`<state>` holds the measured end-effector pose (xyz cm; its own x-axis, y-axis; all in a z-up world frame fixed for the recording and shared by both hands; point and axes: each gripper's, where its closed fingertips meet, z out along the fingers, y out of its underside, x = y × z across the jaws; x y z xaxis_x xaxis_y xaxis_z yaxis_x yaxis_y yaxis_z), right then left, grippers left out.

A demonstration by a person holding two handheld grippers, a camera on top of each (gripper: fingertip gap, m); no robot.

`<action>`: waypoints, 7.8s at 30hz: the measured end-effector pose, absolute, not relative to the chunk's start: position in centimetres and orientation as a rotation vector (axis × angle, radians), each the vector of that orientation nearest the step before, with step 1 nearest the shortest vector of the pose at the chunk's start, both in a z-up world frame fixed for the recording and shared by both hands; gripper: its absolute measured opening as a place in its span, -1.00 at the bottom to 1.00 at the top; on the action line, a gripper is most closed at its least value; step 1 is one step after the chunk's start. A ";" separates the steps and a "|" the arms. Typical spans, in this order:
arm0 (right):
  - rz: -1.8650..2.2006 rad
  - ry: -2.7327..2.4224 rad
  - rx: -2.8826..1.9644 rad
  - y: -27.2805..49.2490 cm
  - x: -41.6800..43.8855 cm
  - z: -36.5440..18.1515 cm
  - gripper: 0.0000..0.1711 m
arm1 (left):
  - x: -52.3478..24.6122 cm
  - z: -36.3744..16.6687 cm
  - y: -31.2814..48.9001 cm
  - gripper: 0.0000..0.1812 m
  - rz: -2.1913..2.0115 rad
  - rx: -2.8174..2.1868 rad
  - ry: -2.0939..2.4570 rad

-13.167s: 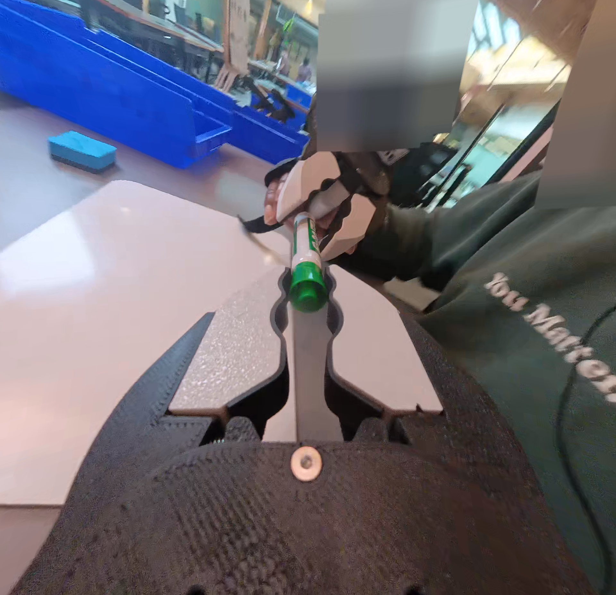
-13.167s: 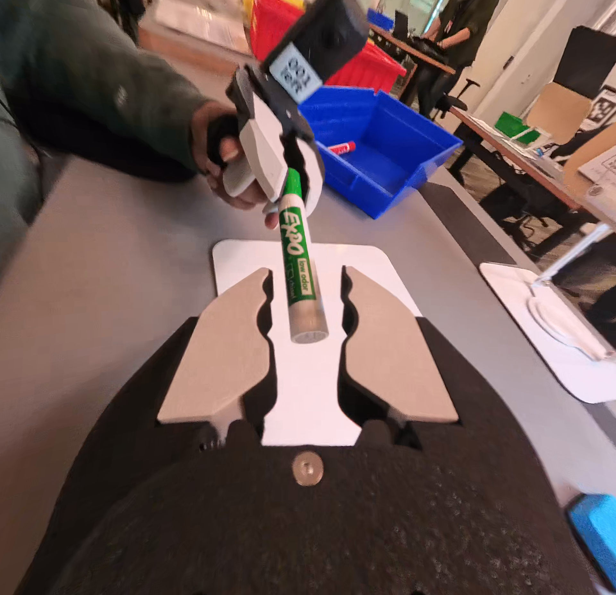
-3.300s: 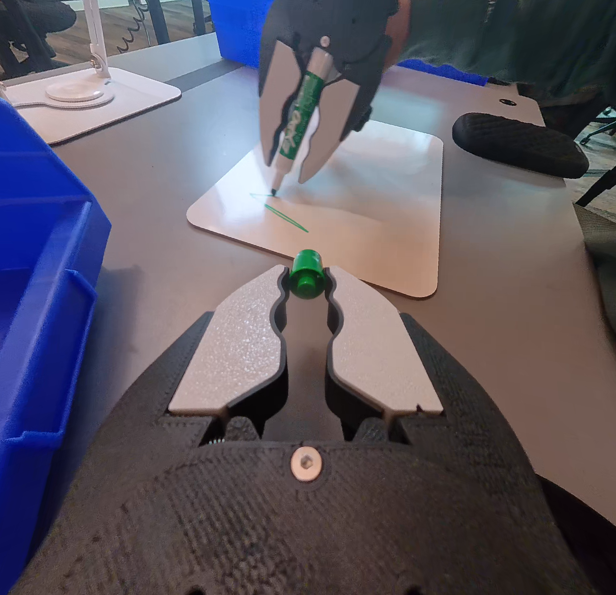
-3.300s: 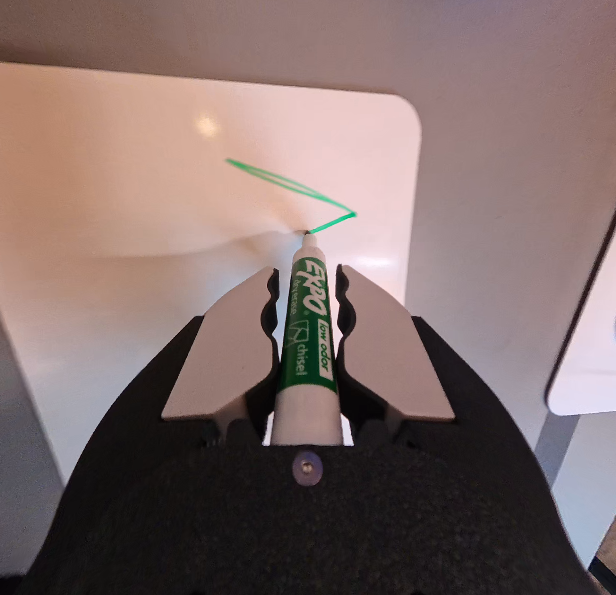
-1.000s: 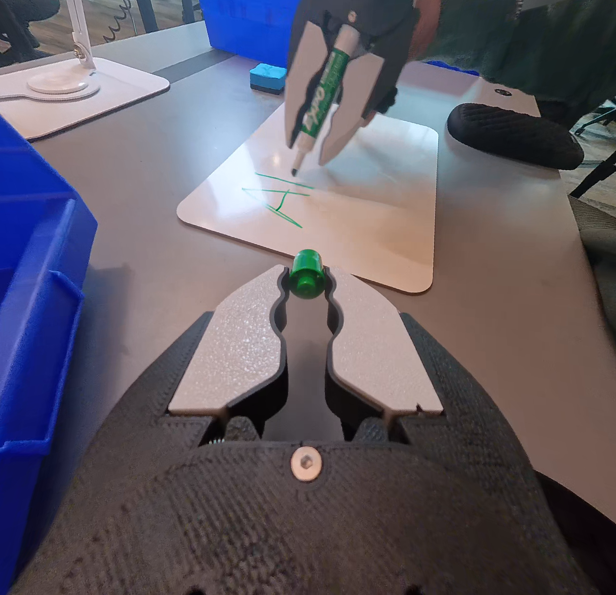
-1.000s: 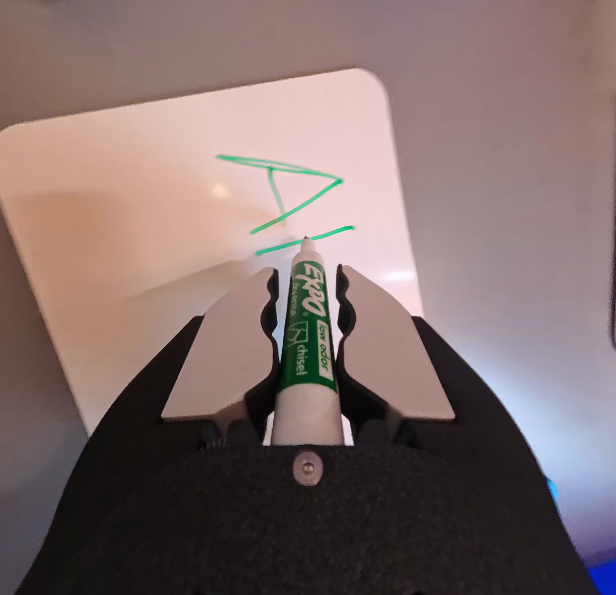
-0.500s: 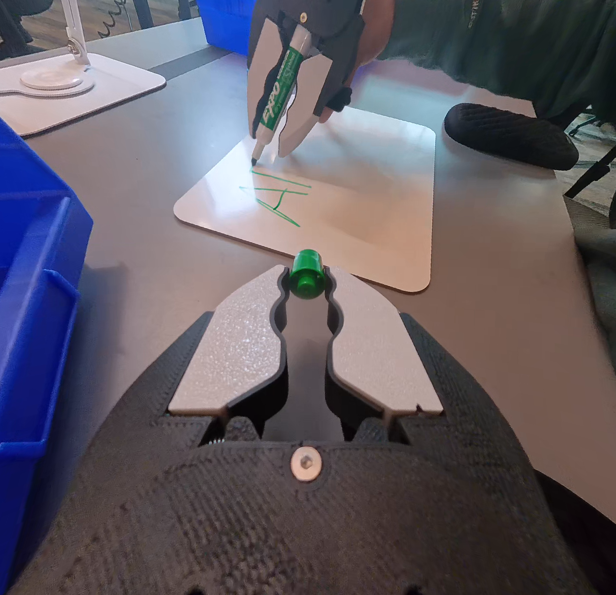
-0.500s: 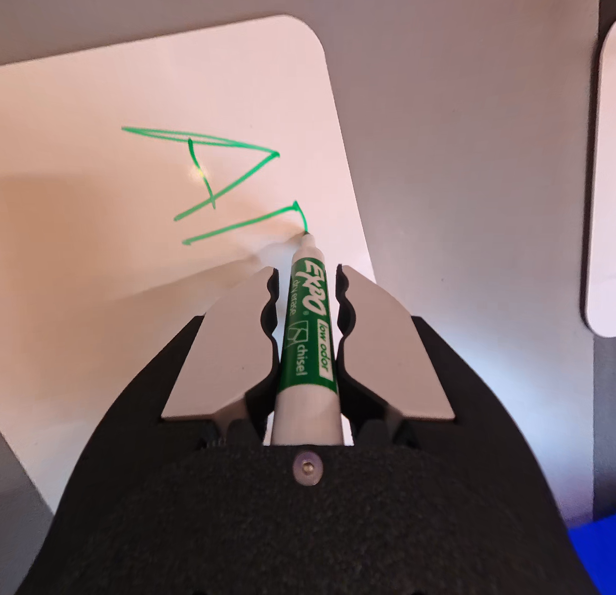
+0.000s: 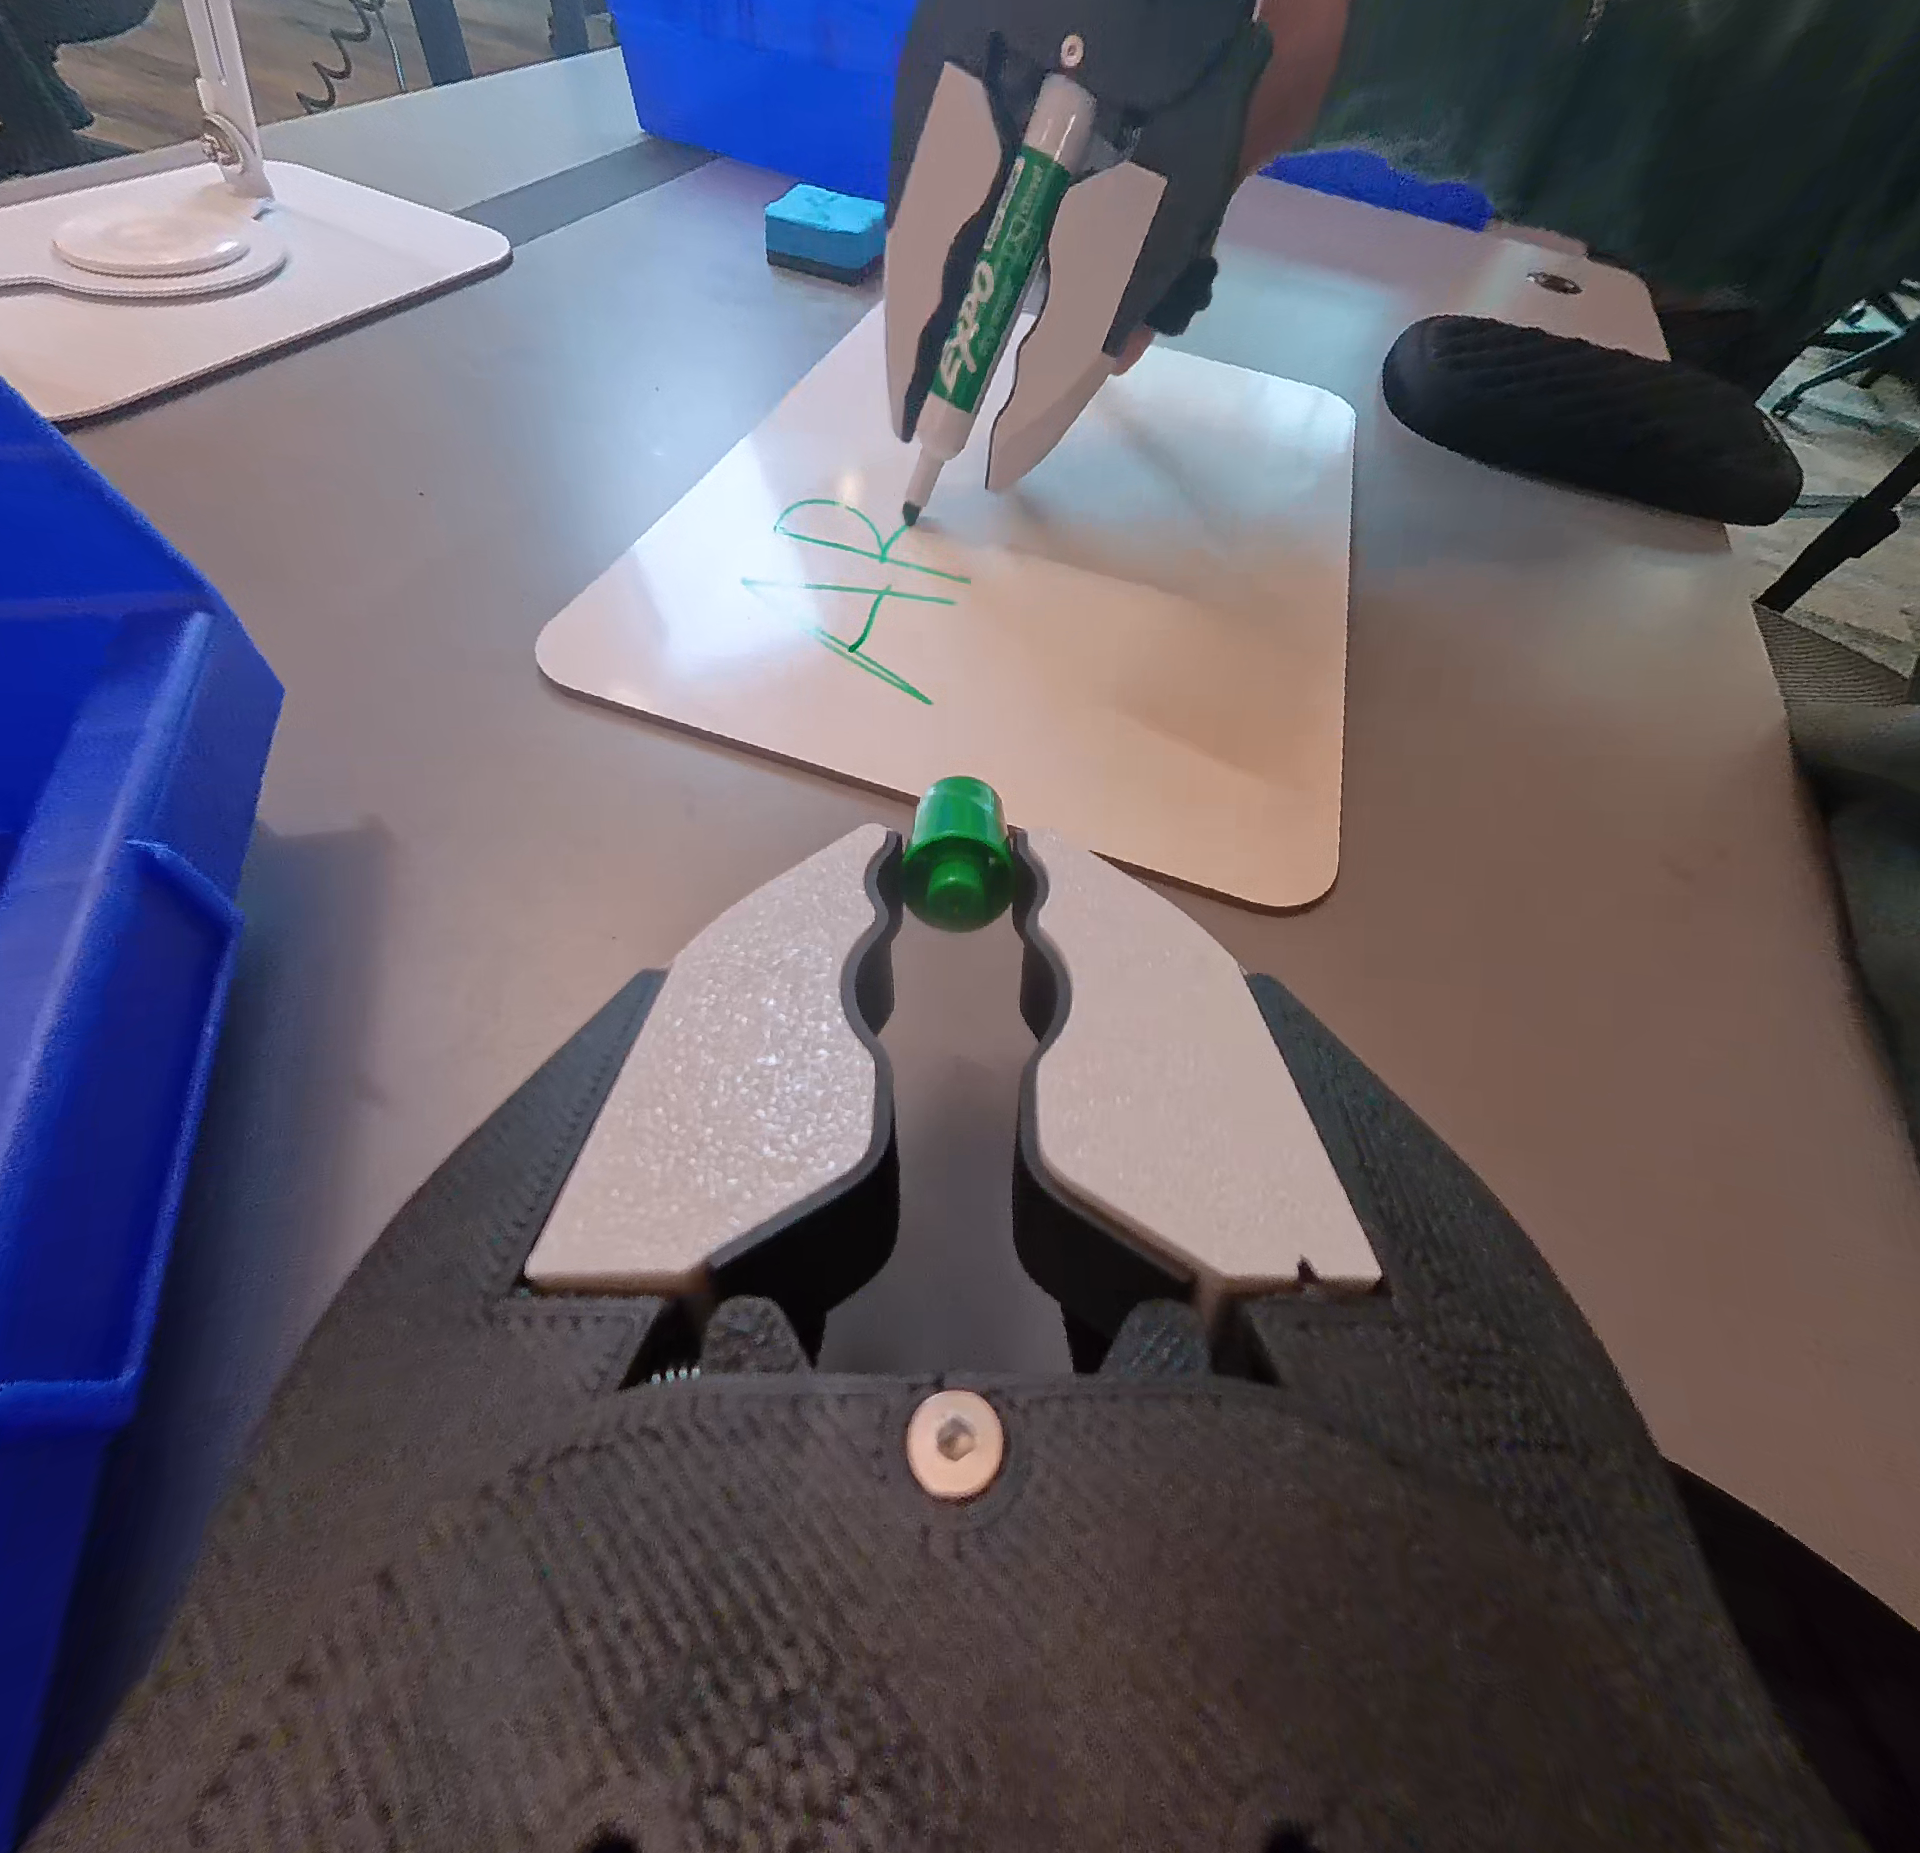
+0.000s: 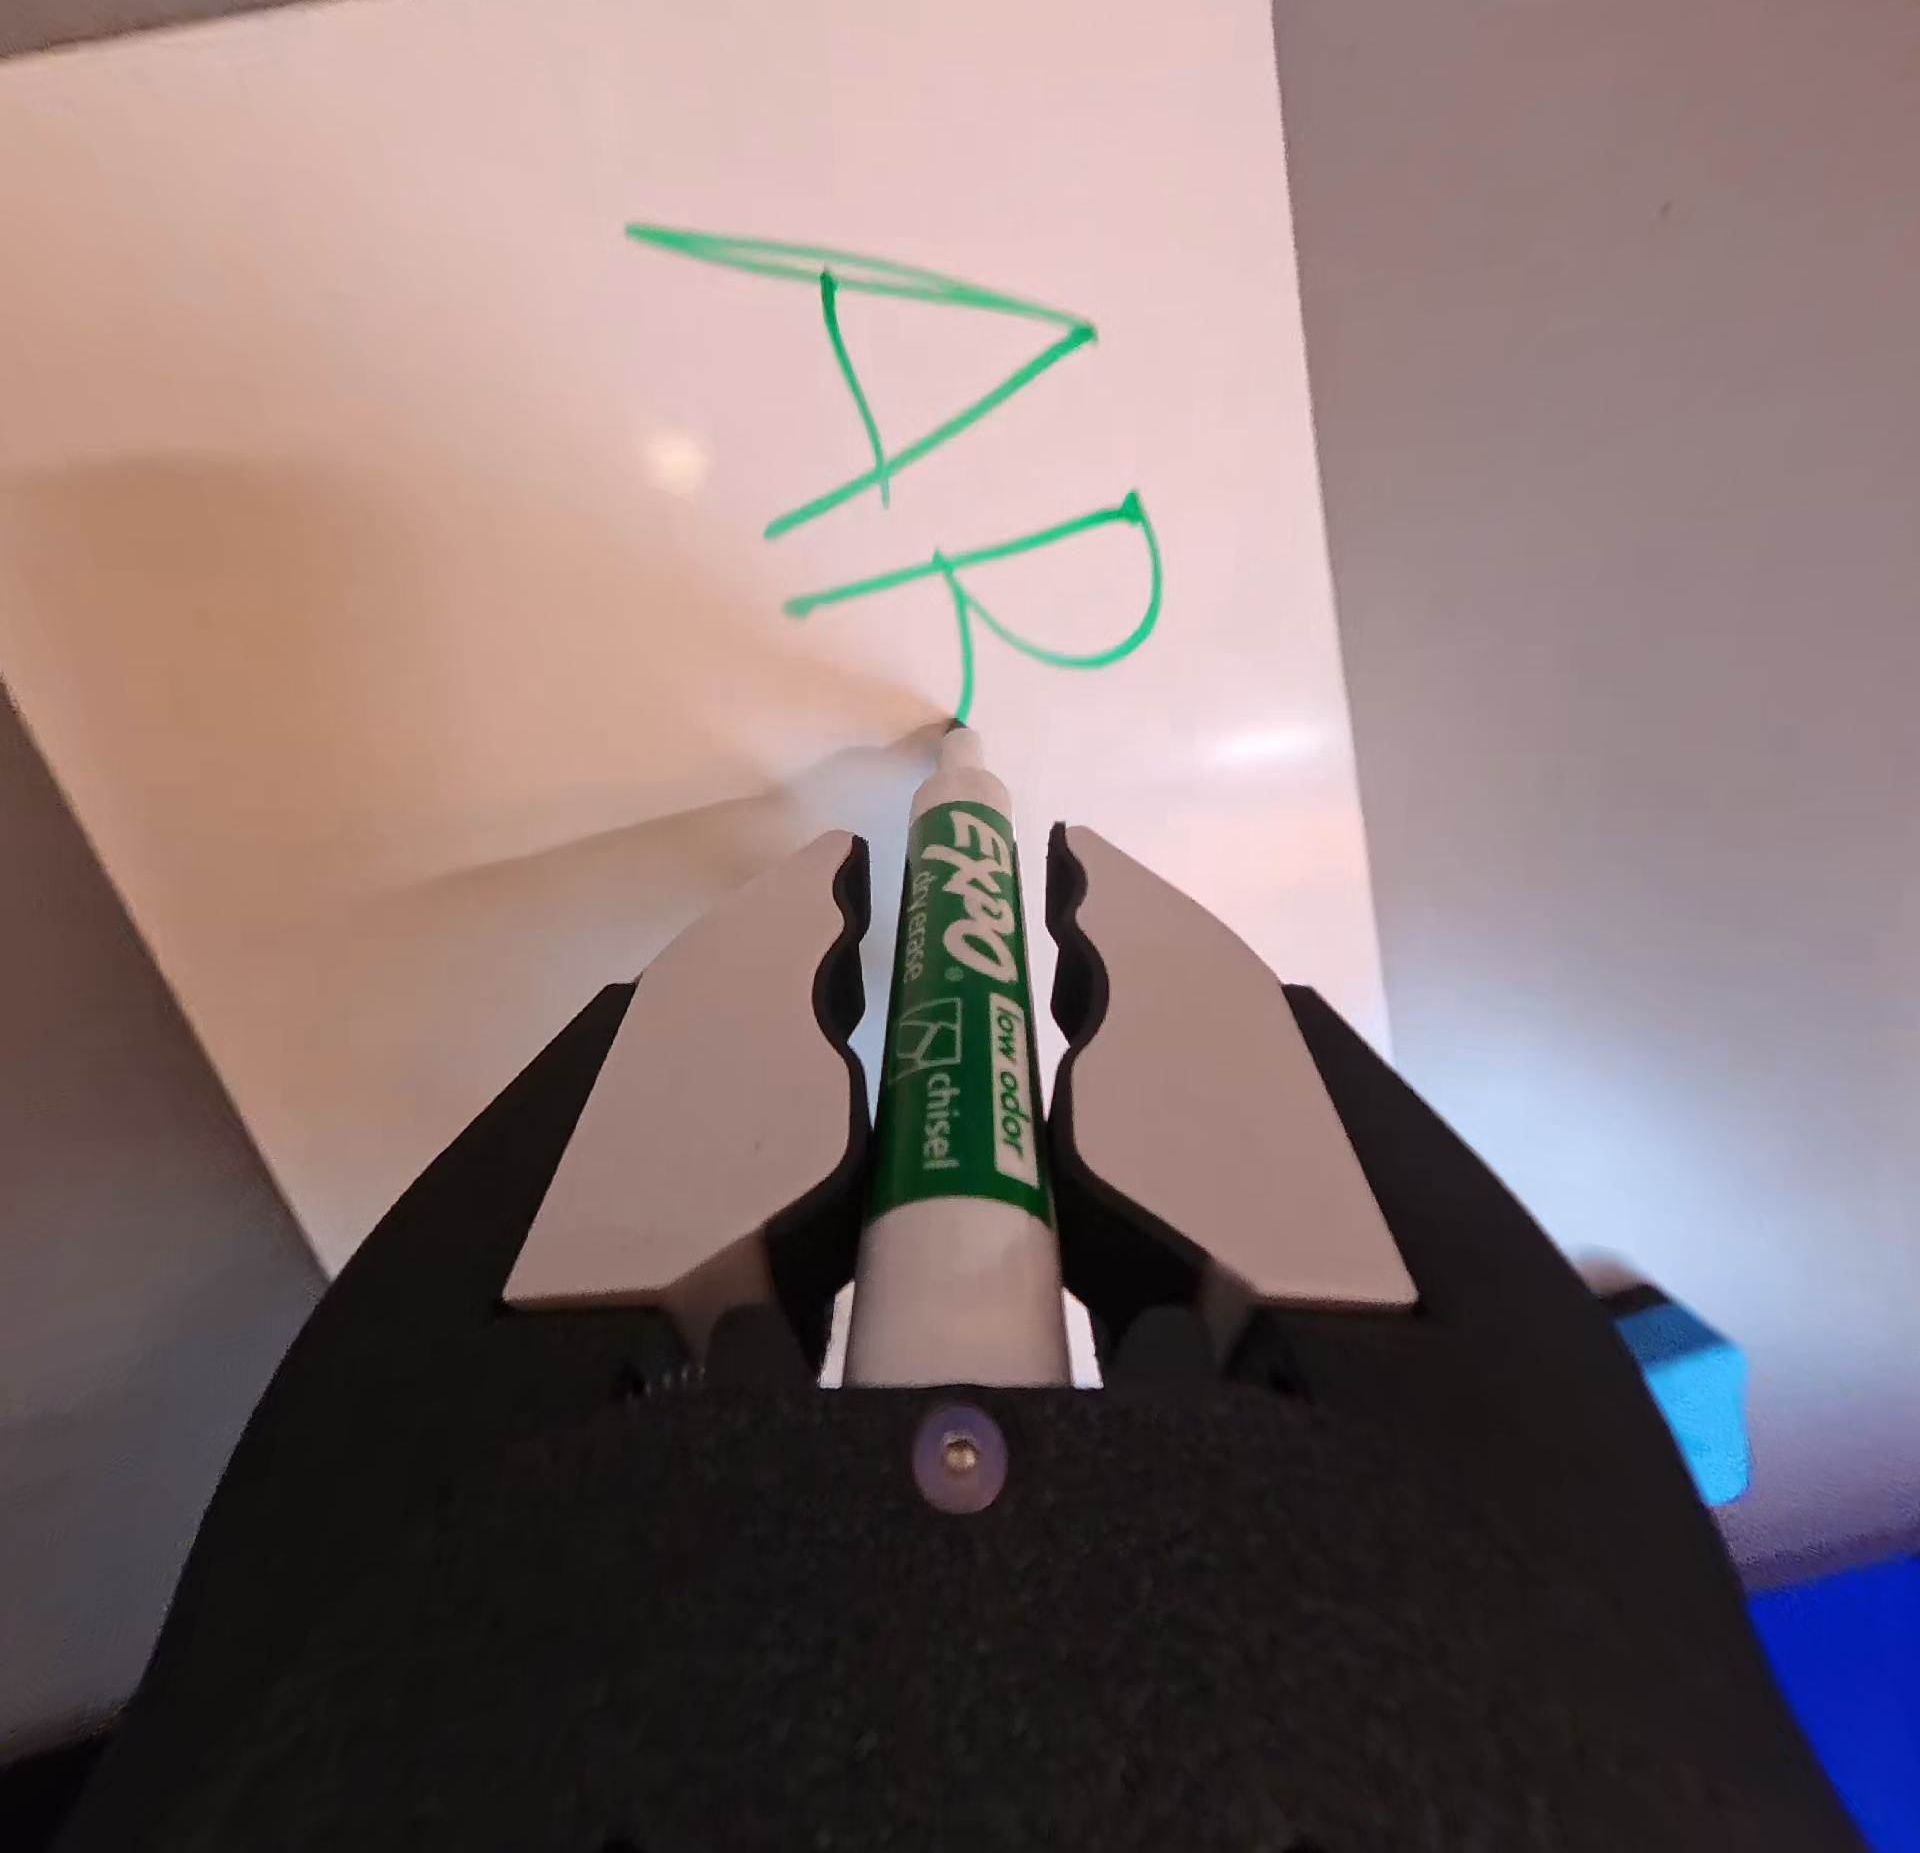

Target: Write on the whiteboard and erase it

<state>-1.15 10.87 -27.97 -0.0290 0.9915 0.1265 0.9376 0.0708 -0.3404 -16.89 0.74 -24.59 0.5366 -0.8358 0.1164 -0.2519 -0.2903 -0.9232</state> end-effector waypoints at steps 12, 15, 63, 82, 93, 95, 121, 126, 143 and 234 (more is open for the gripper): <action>0.344 -1.991 -1.868 8.6 -2.7 -27.2 -0.61 | -16.9 -24.6 0.7 -0.78 -0.757 -1.813 0.905; 0.312 -1.894 -1.924 10.4 -0.5 -26.4 -0.61 | -16.9 -24.6 0.7 -0.78 -0.760 -1.814 0.904; -0.012 -1.889 -1.925 15.8 1.3 -27.3 -0.61 | -17.0 -22.5 0.9 -0.78 -0.761 -1.670 0.868; 0.030 -2.060 -1.861 12.1 -0.5 -27.8 -0.61 | -17.1 -22.8 1.0 -0.78 -0.733 -1.683 0.876; 0.060 -1.987 -1.941 11.0 3.1 -26.8 -0.61 | -17.0 -22.9 0.9 -0.78 -0.730 -1.686 0.883; 0.081 -1.914 -1.947 12.0 3.1 -25.7 -0.61 | -17.0 -22.9 0.9 -0.78 -0.732 -1.686 0.881; 0.044 -1.876 -1.959 16.5 2.6 -27.5 -0.61 | -16.9 -23.1 0.7 -0.78 -0.758 -1.694 0.893; 0.035 -1.883 -1.962 16.6 2.5 -27.7 -0.61 | -16.9 -23.1 0.7 -0.78 -0.755 -1.695 0.894; 0.008 -1.893 -1.977 16.5 2.8 -27.9 -0.61 | -16.9 -23.2 0.6 -0.78 -0.753 -1.696 0.901; 0.090 -1.779 -2.194 16.5 7.5 -28.0 -0.61 | -16.8 -23.4 0.6 -0.78 -0.753 -1.704 0.913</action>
<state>7.54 16.49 -27.97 0.2252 0.9631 0.1474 0.9433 -0.1776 -0.2805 -16.80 0.63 -23.36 0.5175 -0.8538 0.0567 -0.2182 -0.1957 -0.9561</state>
